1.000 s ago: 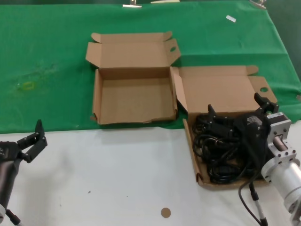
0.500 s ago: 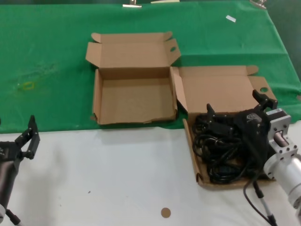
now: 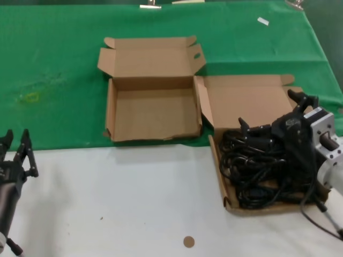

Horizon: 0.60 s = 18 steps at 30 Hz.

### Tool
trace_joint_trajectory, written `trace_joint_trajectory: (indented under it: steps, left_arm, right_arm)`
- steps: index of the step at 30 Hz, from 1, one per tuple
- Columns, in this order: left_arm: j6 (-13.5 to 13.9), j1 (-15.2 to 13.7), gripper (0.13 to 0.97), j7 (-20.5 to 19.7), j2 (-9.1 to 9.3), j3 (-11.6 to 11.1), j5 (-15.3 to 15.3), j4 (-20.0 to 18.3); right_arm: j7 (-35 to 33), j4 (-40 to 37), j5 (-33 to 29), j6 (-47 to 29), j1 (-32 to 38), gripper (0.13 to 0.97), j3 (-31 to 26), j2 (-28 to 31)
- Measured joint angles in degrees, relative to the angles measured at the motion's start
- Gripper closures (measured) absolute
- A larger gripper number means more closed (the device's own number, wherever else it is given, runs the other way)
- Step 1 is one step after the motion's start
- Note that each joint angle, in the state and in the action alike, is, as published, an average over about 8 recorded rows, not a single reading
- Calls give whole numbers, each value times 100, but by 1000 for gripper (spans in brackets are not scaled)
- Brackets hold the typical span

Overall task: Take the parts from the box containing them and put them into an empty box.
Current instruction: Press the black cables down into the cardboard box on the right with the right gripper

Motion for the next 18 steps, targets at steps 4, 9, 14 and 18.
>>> trace_joint_trajectory:
  steps: [4, 9, 14, 18]
  left_arm:
    - [0, 0, 786, 0, 0, 0, 0, 0]
    - [0, 0, 870, 0, 0, 0, 0, 0]
    - [0, 0, 910, 0, 0, 0, 0, 0]
    - [0, 0, 941, 0, 0, 0, 0, 0]
  right_arm:
    - [-231, 97, 502, -23, 542, 129, -748, 627]
    - [-343, 189, 877, -295, 1360, 129, -1762, 1300]
    - [58, 239, 521, -878, 2310, 129, -2800, 1854]
    - [772, 234, -345, -1513, 2931, 129, -3360, 2193]
